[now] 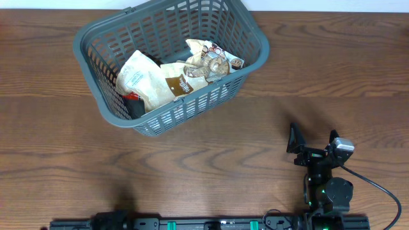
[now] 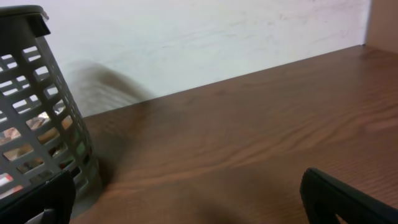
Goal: Pack container
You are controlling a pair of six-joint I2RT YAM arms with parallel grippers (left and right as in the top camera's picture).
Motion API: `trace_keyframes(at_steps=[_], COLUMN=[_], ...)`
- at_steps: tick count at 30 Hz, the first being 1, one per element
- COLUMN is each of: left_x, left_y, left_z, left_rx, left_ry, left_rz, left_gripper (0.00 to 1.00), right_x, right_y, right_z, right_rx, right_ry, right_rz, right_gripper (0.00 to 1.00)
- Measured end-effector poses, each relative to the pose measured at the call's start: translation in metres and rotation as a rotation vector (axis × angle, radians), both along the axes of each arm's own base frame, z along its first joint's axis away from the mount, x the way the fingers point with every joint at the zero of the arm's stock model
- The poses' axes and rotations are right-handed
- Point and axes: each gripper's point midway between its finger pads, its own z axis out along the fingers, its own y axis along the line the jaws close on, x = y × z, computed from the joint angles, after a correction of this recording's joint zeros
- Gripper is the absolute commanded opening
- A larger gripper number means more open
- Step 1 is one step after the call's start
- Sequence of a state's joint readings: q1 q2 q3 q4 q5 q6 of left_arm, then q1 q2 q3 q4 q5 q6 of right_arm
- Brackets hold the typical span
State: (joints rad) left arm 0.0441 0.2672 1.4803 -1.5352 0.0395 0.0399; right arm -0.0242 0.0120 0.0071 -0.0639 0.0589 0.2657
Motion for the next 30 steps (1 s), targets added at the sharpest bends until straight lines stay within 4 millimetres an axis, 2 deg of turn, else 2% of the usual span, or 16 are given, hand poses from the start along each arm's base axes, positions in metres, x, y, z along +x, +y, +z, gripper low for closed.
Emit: trace_keyframes(at_steps=[7,13,18,23,26,30], left_x=[0.054,0.096,0.128,0.163,0.177,0.186], left_y=[-0.007,-0.013,-0.014,-0.017,-0.020,-0.022], left_z=[0.019,0.013,-0.008,-0.045,-0.064,-0.078], left_rx=[-0.013,-0.015,-0.012,-0.013,-0.012,-0.007], left_ry=[-0.138,-0.305,-0.419,-0.406,-0.395,-0.387], left_rz=[-0.057,-0.103,-0.114,-0.136,-0.149,-0.160], left_gripper=[0.99,0.99,0.99,0.99,0.99,0.99], right_x=[0.000,0.000,0.000,0.000,0.000,0.000], right_y=[0.000,0.000,0.000,0.000,0.000,0.000], right_z=[0.000,0.000,0.000,0.000,0.000,0.000], right_rx=[0.000,0.000,0.000,0.000,0.000,0.000], right_ry=[0.000,0.000,0.001,0.001,0.001,0.001], right_rz=[0.000,0.000,0.000,0.000,0.000,0.001], right_gripper=[0.99,0.99,0.99,0.99,0.99,0.99])
